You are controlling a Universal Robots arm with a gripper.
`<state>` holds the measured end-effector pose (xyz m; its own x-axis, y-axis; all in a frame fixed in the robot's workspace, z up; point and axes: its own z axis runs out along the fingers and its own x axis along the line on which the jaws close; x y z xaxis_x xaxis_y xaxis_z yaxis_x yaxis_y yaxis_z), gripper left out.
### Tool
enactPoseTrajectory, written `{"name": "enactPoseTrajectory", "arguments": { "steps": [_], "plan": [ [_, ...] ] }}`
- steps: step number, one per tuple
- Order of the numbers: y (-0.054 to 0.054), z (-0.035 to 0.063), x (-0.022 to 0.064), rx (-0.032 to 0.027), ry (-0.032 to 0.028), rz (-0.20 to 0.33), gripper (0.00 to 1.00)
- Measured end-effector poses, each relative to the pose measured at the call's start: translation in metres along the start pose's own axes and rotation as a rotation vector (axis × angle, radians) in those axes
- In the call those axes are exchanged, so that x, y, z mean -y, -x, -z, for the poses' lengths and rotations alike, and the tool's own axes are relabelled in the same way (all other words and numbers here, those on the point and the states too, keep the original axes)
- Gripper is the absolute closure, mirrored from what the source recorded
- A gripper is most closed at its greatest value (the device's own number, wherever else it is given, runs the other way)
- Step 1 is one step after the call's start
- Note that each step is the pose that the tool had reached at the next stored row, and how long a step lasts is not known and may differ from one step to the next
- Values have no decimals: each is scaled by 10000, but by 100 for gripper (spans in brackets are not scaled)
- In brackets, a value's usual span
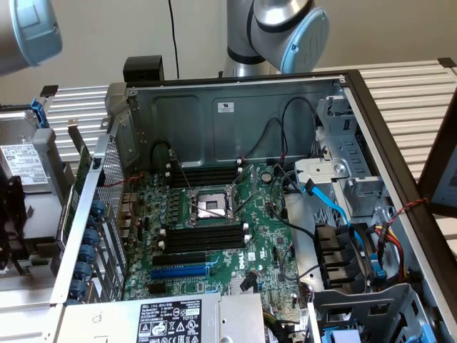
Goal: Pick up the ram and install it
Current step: 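Pick up the ram and move it above insertion slot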
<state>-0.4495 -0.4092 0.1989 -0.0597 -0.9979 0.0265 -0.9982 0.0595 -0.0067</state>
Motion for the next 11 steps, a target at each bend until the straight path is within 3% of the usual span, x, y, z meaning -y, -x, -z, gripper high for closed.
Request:
{"name": "enactPoseTrajectory", "arguments": {
  "steps": [2, 3, 5, 11],
  "plan": [
    [0, -3, 0, 0, 0, 0, 74],
    [0, -3, 0, -1, 1, 0, 74],
    [0, -4, 0, 0, -1, 0, 86],
    [-6, 221, 2, 2, -3, -2, 88]
  ]
}}
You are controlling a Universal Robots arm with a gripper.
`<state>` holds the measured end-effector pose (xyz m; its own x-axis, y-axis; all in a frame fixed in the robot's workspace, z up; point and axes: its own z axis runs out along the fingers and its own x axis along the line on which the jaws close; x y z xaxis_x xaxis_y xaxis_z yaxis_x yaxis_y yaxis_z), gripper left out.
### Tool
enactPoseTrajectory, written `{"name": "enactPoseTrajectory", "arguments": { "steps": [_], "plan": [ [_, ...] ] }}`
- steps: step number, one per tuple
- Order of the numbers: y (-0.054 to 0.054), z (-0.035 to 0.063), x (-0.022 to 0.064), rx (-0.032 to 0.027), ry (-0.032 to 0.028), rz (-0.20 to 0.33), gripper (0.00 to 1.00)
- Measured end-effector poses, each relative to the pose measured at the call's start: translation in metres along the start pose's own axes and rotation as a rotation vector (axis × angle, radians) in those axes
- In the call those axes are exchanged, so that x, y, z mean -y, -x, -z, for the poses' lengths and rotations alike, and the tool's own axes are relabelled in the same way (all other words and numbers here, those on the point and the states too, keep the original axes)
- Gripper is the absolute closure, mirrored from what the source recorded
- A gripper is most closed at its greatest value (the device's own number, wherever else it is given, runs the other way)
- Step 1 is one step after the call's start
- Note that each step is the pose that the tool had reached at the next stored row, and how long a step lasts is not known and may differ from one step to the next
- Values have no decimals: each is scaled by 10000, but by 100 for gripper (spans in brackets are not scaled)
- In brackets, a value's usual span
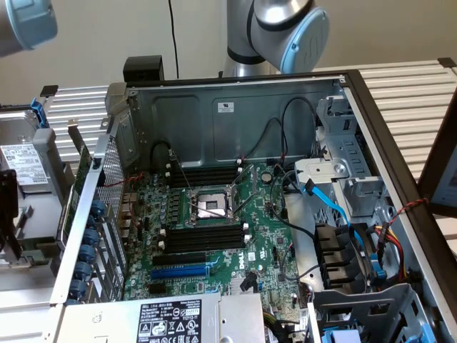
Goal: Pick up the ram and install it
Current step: 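Pick up the ram and move it above insertion slot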
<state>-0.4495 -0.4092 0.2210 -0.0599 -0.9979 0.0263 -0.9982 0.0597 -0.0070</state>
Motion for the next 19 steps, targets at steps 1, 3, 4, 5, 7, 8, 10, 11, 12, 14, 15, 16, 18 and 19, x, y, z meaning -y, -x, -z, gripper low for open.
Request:
{"name": "enactPoseTrajectory", "arguments": {
  "steps": [1, 3, 4, 5, 7, 8, 10, 11, 12, 14, 15, 16, 18, 19],
  "plan": [
    [-1, 45, 0, 0, 0, 0, 88],
    [-6, 139, 1, 0, 1, 1, 88],
    [-7, 181, 2, 0, 0, 1, 88],
    [-10, 229, 2, -1, 2, 2, 88],
    [-18, 319, 4, 0, 1, 3, 88],
    [-23, 364, 6, -1, 2, 3, 88],
    [-33, 453, 14, 0, 0, 3, 88],
    [-39, 498, 21, -1, 2, 5, 88],
    [-48, 547, 38, 0, 0, 9, 88],
    [-74, 636, 80, 26, 3, 16, 88],
    [-86, 680, 102, 42, 3, 21, 88],
    [-98, 725, 124, 56, 4, 26, 88],
    [-122, 814, 167, 87, 5, 36, 88],
    [-133, 859, 188, 104, 8, 41, 88]
  ]
}}
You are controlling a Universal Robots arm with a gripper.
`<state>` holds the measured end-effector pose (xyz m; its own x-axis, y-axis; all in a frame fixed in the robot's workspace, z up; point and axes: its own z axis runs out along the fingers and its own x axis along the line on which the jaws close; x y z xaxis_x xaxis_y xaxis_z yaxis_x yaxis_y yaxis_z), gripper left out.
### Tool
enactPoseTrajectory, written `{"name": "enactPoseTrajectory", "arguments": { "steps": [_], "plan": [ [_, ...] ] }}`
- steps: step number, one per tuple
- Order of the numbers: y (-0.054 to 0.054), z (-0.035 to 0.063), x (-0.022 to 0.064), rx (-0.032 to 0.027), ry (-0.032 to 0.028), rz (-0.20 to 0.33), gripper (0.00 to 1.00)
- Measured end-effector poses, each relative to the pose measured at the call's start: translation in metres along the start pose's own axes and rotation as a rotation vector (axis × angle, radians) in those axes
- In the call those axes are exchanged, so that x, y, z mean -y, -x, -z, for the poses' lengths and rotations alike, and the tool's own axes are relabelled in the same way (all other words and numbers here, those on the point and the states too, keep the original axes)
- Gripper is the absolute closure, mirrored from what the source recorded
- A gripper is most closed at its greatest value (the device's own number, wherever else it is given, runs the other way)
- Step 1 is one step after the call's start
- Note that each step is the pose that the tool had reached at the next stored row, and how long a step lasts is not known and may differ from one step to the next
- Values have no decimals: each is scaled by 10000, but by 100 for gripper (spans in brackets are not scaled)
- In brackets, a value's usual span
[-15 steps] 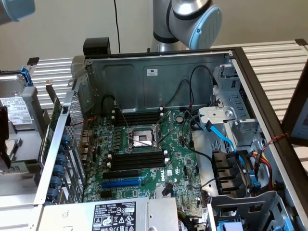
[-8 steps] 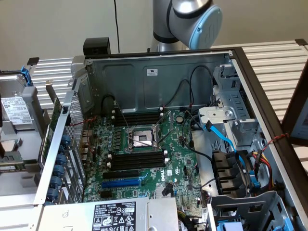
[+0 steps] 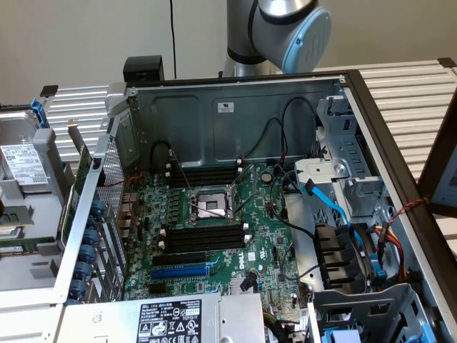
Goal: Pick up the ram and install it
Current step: 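Pick up the ram and move it above insertion slot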
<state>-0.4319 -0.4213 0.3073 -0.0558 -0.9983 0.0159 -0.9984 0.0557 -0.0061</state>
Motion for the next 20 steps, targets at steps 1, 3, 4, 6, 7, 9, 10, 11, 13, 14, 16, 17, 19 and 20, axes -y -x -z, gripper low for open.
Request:
{"name": "enactPoseTrajectory", "arguments": {
  "steps": [1, 3, 4, 6, 7, 9, 10, 11, 13, 14, 16, 17, 19, 20],
  "plan": [
    [-8, 45, 23, 25, -1, 6, 88],
    [-20, 136, 71, 72, 4, 18, 88],
    [-25, 181, 96, 93, 6, 24, 88],
    [-35, 272, 144, 137, 11, 39, 88],
    [-38, 317, 167, 173, 12, 50, 88],
    [-39, 409, 214, 239, 20, 87, 88],
    [-39, 455, 238, 260, 24, 106, 88],
    [-39, 501, 266, 270, 30, 117, 88],
    [-42, 591, 330, 283, 38, 125, 88],
    [-45, 636, 362, 292, 42, 129, 88],
    [-48, 719, 424, 308, 48, 139, 88],
    [-49, 758, 456, 308, 55, 145, 88],
    [-49, 818, 520, 311, 73, 158, 88],
    [-48, 846, 554, 309, 89, 165, 88]
  ]
}}
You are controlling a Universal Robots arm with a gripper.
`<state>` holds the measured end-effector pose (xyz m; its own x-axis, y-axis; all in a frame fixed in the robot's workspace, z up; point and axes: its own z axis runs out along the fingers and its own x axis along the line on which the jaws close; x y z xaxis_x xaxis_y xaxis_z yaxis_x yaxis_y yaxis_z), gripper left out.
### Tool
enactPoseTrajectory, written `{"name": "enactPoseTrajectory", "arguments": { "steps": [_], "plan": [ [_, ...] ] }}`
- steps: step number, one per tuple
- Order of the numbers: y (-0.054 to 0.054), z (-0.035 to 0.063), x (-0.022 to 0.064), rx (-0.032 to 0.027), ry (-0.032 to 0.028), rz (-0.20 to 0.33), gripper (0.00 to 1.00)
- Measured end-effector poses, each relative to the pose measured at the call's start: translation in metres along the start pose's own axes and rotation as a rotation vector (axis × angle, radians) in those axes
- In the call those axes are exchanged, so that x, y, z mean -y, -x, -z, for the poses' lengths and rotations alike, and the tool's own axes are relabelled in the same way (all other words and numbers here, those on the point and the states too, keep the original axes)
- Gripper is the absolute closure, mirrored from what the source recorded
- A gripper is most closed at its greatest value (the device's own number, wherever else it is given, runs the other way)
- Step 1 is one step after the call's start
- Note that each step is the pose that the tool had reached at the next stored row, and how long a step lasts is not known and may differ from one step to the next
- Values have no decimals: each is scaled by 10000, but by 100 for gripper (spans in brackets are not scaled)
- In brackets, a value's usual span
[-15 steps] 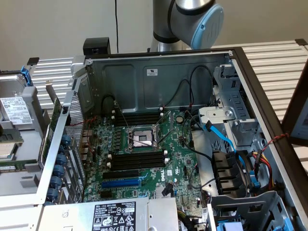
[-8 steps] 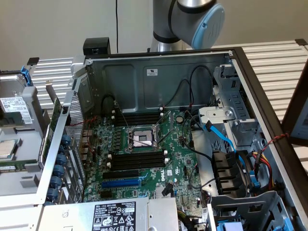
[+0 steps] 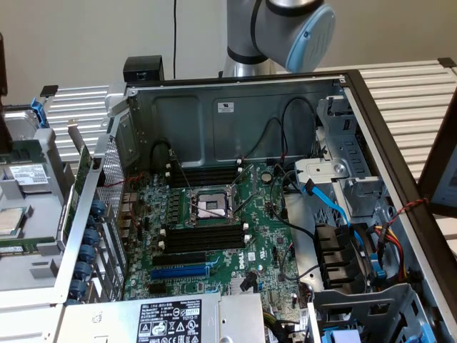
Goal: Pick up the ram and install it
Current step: 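Pick up the ram and move it above insertion slot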
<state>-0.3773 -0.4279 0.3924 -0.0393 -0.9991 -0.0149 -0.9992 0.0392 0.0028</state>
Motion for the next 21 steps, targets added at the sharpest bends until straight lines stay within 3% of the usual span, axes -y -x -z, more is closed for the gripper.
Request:
{"name": "enactPoseTrajectory", "arguments": {
  "steps": [8, 21],
  "plan": [
    [7, 141, 312, -4, 61, 21, 88],
    [30, 148, 905, -4, 86, 45, 88]
  ]
}}
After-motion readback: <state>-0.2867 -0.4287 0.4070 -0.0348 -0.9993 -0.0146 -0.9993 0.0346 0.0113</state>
